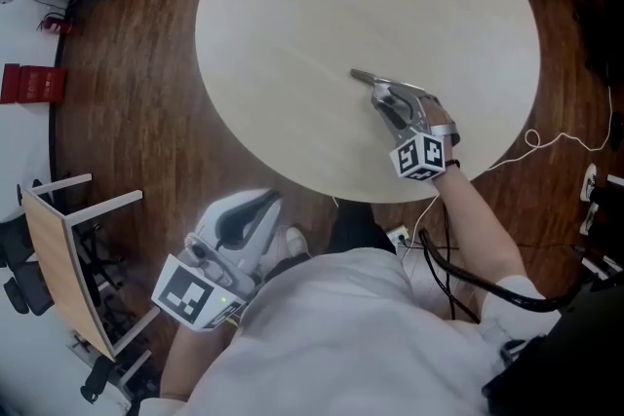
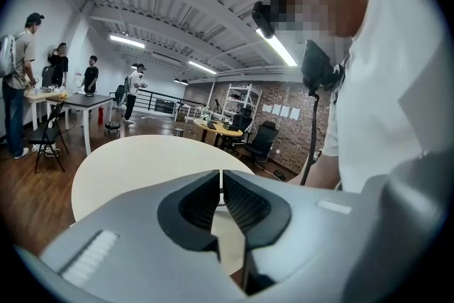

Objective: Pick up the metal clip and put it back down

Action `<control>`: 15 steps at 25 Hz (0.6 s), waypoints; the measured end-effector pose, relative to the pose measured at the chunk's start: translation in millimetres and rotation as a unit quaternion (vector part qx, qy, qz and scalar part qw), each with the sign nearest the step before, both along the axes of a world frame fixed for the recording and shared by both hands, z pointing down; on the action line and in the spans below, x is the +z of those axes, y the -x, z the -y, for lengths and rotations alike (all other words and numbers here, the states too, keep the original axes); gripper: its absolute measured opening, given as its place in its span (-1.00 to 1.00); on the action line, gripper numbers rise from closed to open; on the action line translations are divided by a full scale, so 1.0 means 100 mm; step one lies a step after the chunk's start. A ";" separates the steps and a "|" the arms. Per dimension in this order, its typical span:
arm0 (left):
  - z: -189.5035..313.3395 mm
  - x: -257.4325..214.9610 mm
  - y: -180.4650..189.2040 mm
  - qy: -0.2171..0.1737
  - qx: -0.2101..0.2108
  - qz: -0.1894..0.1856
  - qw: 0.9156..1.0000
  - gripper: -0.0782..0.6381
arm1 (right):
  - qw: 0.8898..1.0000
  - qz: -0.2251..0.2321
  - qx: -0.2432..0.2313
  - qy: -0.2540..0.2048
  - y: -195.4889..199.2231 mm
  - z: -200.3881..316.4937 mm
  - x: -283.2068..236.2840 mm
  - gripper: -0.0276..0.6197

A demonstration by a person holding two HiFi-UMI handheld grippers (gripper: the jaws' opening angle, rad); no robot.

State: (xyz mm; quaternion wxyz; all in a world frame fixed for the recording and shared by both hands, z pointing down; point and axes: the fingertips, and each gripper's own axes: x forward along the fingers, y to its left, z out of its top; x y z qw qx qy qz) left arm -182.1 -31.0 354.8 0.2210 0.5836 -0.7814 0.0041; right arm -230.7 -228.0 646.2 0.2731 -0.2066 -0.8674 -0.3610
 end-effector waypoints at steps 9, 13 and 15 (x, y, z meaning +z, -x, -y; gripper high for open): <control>-0.42 -0.07 -0.23 -0.033 0.041 0.034 0.998 -0.78 | 0.995 0.053 0.076 0.035 -0.29 -0.22 -0.69 -0.32; -0.75 -0.08 -0.49 -0.070 0.073 0.060 0.993 -0.78 | 0.987 0.089 0.123 0.049 -0.75 -0.51 -1.07 -0.32; -1.04 -0.09 -0.62 -0.081 0.081 0.073 0.991 -0.78 | 0.982 0.105 0.143 0.067 -1.01 -0.81 -1.27 -0.32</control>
